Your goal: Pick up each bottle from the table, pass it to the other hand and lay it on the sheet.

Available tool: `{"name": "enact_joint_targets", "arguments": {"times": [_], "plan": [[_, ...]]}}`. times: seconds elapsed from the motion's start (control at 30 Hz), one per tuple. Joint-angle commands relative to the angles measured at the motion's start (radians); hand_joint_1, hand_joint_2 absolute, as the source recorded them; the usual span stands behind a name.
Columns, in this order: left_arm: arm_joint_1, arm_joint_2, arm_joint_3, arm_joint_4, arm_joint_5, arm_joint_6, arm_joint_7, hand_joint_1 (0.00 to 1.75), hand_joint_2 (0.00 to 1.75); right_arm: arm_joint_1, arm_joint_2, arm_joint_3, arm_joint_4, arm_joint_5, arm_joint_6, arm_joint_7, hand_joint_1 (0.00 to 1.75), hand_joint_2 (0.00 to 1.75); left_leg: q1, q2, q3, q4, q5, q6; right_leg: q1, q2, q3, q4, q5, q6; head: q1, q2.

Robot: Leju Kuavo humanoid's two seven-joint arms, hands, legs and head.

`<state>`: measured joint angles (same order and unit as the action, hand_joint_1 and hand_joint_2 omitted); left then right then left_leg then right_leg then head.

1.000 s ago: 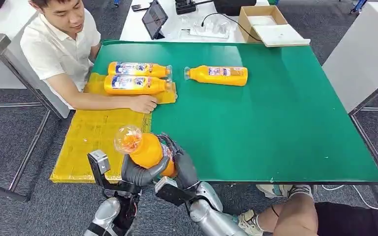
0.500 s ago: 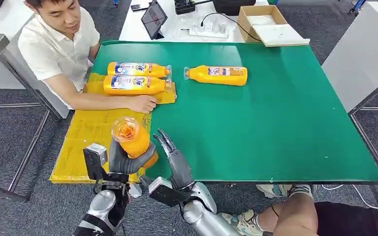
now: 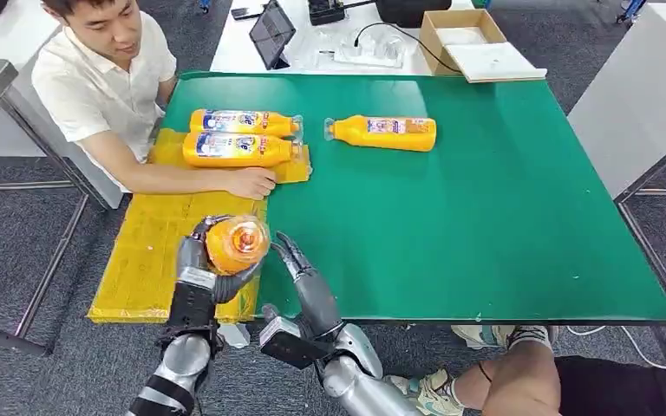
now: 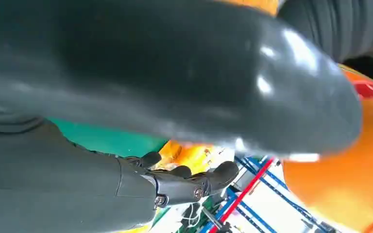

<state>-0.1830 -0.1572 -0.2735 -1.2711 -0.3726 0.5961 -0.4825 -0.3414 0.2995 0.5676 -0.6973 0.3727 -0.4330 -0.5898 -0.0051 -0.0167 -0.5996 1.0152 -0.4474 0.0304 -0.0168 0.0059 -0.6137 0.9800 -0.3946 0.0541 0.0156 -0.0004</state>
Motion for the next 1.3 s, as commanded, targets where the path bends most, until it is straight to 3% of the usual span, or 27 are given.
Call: {"name": "enact_joint_targets", "arguments": {"times": [0.03, 0.07, 0.23, 0.3, 0.37, 0.53, 0.63, 0.7, 0.9, 1.07, 1.3], "plan": [[-0.099, -0.032, 0.140, 0.100, -0.401, 0.102, 0.035, 1.75, 1.75, -0.018, -0.012, -0.012, 0.061, 0.015, -0.009, 0.019, 0.00, 0.00, 0.001, 0.000, 0.006, -0.001, -0.001, -0.002, 0.002, -0.002, 0.006, -0.001, -0.002, -0.003, 0.000, 0.000], [-0.103, -0.055, 0.173, 0.110, -0.444, 0.102, 0.016, 1.75, 1.75, -0.017, -0.011, -0.013, 0.064, 0.018, -0.004, 0.020, 0.00, 0.00, 0.001, 0.000, 0.004, -0.001, -0.001, -0.002, 0.001, -0.001, 0.004, -0.001, -0.001, -0.002, 0.000, 0.000], [-0.136, -0.035, 0.128, 0.183, -0.475, 0.102, 0.063, 1.75, 1.75, -0.004, -0.008, -0.016, 0.060, 0.017, 0.006, 0.021, 0.00, 0.00, 0.001, -0.001, 0.004, -0.001, -0.001, -0.001, 0.001, -0.002, 0.004, -0.001, -0.001, -0.002, 0.001, 0.000], [-0.182, -0.007, 0.094, 0.272, -0.620, 0.102, 0.163, 1.75, 1.75, 0.011, -0.010, -0.018, 0.040, 0.015, 0.025, 0.024, 0.00, 0.00, 0.000, 0.000, 0.004, -0.001, -0.001, -0.002, 0.001, -0.001, 0.004, -0.001, -0.001, -0.002, 0.000, 0.000], [-0.251, 0.030, 0.079, 0.373, -0.950, 0.102, 0.351, 1.75, 1.75, 0.014, -0.011, -0.008, 0.027, 0.024, 0.050, 0.031, 0.00, 0.00, 0.001, -0.001, 0.005, -0.001, -0.001, -0.002, 0.001, -0.003, 0.005, -0.001, -0.002, -0.002, 0.000, 0.000], [-0.400, 0.050, 0.049, 0.658, -1.059, 0.102, 0.460, 1.75, 1.75, 0.037, -0.014, -0.003, -0.025, 0.036, 0.063, 0.033, 0.00, 0.00, 0.001, -0.001, 0.004, -0.001, 0.000, -0.002, 0.001, -0.002, 0.004, -0.001, -0.001, -0.002, 0.000, 0.000], [-0.435, 0.039, 0.050, 0.723, -1.019, -0.024, 0.479, 1.75, 1.75, 0.069, -0.024, 0.002, -0.075, 0.043, 0.096, 0.063, 0.00, 0.00, 0.001, 0.000, 0.003, -0.001, 0.000, -0.003, 0.001, -0.002, 0.003, 0.000, -0.001, -0.002, -0.001, 0.000], [-0.469, 0.046, 0.014, 0.769, -1.055, -0.121, 0.569, 1.75, 1.75, 0.080, -0.027, 0.001, -0.099, 0.051, 0.111, 0.076, 0.00, 0.00, 0.002, -0.001, 0.004, -0.001, 0.000, -0.003, 0.002, -0.003, 0.005, 0.000, -0.001, -0.002, 0.001, 0.000], [-0.518, 0.060, 0.054, 0.873, -0.990, -0.217, 0.597, 1.75, 1.75, 0.088, -0.022, -0.016, -0.102, 0.067, 0.107, 0.087, 0.00, 0.00, 0.002, 0.001, 0.005, 0.000, -0.001, -0.003, 0.002, -0.001, 0.005, 0.000, -0.001, -0.003, 0.000, 0.000], [-0.537, 0.042, 0.163, 0.902, -0.807, -0.347, 0.464, 1.75, 1.75, 0.088, -0.016, -0.010, -0.107, 0.056, 0.142, 0.076, 0.00, 0.00, 0.001, 0.001, 0.004, 0.000, 0.000, -0.003, 0.001, 0.000, 0.004, 0.001, -0.001, -0.002, 0.001, 0.000], [-0.572, 0.045, 0.225, 0.937, -0.679, -0.479, 0.394, 1.75, 1.75, 0.074, -0.013, 0.029, -0.106, 0.049, 0.168, 0.053, 0.00, 0.00, 0.001, 0.001, 0.005, -0.001, 0.000, -0.003, 0.001, 0.000, 0.005, 0.001, 0.000, -0.002, 0.000, 0.000]]}}
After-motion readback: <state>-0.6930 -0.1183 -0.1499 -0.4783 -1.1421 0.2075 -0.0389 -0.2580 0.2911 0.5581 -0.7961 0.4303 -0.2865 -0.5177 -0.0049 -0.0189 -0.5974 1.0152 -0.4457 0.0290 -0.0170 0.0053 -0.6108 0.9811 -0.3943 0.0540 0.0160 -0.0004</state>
